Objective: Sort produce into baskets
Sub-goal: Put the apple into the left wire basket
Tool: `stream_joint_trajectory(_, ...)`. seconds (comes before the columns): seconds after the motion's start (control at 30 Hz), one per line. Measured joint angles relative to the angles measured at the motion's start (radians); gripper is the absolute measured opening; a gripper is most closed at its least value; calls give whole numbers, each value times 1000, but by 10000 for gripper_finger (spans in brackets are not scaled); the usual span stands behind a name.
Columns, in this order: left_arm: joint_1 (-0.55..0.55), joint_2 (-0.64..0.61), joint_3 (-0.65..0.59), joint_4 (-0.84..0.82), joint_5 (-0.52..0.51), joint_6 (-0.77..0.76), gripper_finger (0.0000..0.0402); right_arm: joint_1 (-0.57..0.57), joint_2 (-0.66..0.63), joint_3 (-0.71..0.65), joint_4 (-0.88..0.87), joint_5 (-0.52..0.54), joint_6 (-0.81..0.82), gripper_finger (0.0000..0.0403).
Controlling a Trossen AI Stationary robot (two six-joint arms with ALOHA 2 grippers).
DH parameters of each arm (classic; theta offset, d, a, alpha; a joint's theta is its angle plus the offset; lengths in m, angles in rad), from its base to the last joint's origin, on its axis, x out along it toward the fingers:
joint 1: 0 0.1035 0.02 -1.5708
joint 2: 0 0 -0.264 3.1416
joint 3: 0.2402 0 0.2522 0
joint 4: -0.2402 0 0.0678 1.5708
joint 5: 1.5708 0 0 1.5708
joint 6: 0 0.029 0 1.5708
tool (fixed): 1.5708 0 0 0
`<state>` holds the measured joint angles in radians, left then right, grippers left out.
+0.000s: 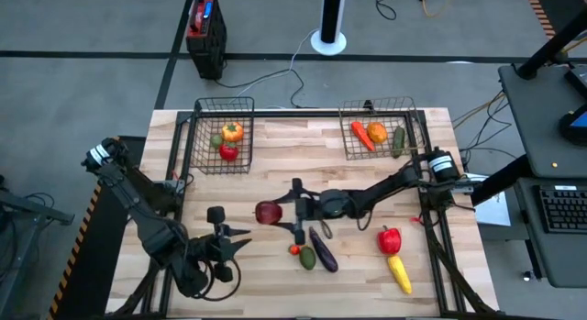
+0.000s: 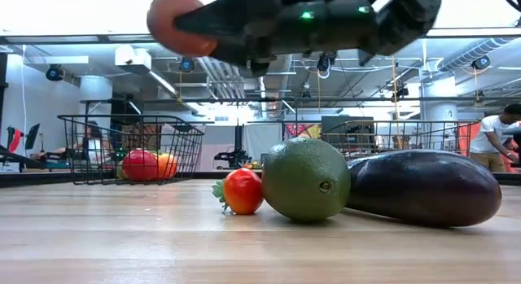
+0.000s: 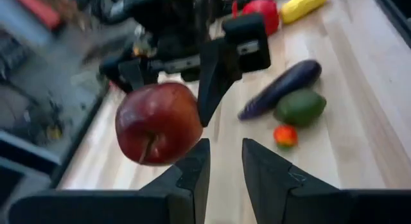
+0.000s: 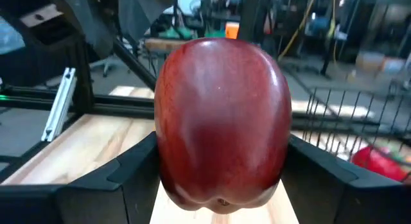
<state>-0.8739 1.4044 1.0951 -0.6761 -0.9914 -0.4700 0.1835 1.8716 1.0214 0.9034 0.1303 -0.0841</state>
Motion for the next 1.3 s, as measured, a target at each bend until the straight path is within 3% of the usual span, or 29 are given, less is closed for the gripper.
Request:
stream_joint_trajectory(0.2, 41, -34, -24, 152, -21, 210, 75, 15, -20, -79, 213, -8, -76, 263)
stream_joint_trajectory(0.37, 90, -65, -79, 343, 39, 388, 75, 23, -21, -88, 242, -10, -120, 263)
stream_joint_trajectory(0.5, 110, -111, -192, 634, 149, 594, 75, 23, -31, -82, 247, -7, -146, 263)
stream_joint_trajectory(0.73, 109, -217, -453, 1296, 309, 961, 74, 26, -97, -101, 264, -35, -186, 264)
stream_joint_trajectory(0.87, 127, -235, -565, 1540, 322, 1067, 74, 26, -105, -101, 304, -96, -184, 263)
stream_joint_trajectory(1.03, 166, -240, -627, 1645, 315, 1083, 74, 28, -80, -102, 368, -116, -175, 263)
stream_joint_trajectory(1.13, 179, -247, -625, 1650, 254, 1047, 78, 28, -56, -102, 404, -132, -160, 264)
stream_joint_trajectory(1.3, 181, -248, -621, 1648, 261, 1008, 117, 28, -17, -103, 479, -140, -139, 263)
